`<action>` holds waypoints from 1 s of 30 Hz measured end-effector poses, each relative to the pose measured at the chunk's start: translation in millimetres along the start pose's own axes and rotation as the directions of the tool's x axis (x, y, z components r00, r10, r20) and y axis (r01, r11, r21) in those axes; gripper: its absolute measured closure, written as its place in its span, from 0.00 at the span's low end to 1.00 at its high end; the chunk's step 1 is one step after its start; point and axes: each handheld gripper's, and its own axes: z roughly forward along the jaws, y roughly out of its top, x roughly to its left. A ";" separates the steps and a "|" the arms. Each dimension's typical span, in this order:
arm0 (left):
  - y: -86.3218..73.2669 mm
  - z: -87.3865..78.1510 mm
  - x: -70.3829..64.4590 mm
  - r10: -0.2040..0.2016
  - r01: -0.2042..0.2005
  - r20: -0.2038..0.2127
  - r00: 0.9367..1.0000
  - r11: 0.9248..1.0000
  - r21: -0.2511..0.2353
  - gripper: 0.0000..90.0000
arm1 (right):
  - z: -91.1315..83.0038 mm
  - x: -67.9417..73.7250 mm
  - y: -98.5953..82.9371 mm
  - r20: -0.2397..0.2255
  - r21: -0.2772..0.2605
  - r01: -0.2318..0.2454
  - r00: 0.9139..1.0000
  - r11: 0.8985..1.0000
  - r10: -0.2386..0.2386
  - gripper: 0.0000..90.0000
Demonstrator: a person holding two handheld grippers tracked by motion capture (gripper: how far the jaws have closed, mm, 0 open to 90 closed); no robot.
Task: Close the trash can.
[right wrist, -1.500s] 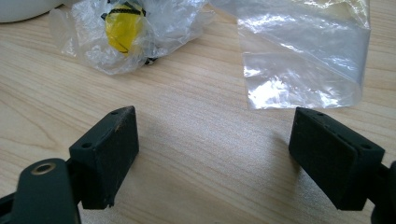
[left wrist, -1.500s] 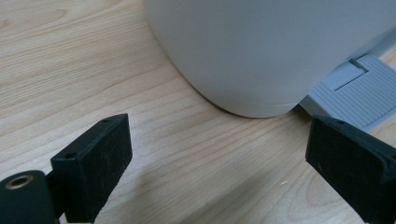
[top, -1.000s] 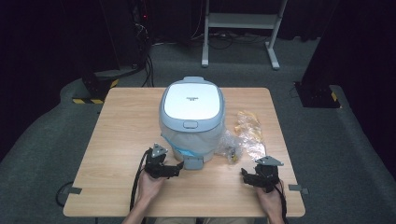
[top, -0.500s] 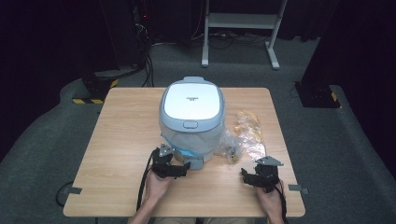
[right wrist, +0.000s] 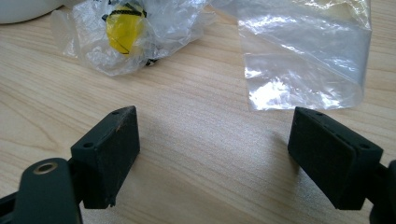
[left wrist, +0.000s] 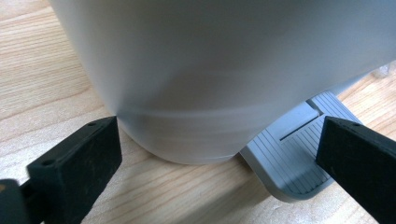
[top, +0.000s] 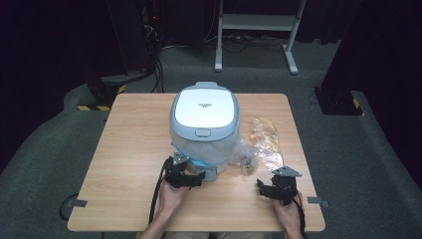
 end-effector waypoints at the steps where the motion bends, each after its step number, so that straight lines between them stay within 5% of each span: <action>1: 0.0 0.0 0.0 0.000 0.000 0.000 1.000 1.000 0.000 0.00 | 0.0 0.0 0.0 0.000 0.000 0.000 1.000 1.000 0.000 0.18; 30: -9.6 5.4 2.4 -0.001 0.001 0.021 1.000 1.000 -0.028 0.01 | 0.1 0.2 0.0 0.002 -0.001 0.001 1.000 1.000 -0.001 0.18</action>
